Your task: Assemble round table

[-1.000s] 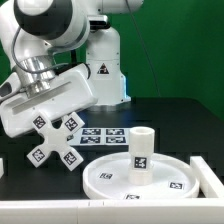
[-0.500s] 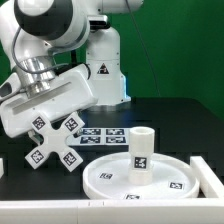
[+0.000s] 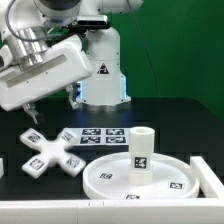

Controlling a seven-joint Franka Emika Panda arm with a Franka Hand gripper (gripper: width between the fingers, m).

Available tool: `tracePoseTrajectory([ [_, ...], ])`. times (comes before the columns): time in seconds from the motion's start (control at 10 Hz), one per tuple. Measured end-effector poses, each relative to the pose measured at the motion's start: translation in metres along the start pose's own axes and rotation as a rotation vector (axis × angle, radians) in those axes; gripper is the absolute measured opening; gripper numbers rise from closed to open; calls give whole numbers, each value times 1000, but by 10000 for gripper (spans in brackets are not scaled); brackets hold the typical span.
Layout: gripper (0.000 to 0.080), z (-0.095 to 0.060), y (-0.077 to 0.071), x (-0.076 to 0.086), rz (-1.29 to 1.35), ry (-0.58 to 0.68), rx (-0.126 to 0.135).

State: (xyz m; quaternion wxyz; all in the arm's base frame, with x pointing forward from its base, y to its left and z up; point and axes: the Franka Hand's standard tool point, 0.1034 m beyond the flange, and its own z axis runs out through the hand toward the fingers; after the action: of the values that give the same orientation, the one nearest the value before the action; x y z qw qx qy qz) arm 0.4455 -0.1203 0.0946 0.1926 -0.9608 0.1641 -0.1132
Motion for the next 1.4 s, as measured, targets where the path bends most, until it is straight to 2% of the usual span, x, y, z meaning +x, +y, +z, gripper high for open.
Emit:
tracePoseTrajectory([
  [0.2, 649, -8, -1, 8, 10, -16, -9],
  [0.6, 649, -14, -10, 53, -82, -22, -56],
  [0.7, 649, -13, -12, 60, -116, -14, -61],
  [1.1, 649, -12, -9, 58, -132, -14, -64],
  [1.2, 649, -10, -8, 58, -158, 1, -89],
  [1.3, 649, 14, -6, 26, -190, 5, -139],
  [1.4, 649, 30, -9, 3, -190, -61, -135],
])
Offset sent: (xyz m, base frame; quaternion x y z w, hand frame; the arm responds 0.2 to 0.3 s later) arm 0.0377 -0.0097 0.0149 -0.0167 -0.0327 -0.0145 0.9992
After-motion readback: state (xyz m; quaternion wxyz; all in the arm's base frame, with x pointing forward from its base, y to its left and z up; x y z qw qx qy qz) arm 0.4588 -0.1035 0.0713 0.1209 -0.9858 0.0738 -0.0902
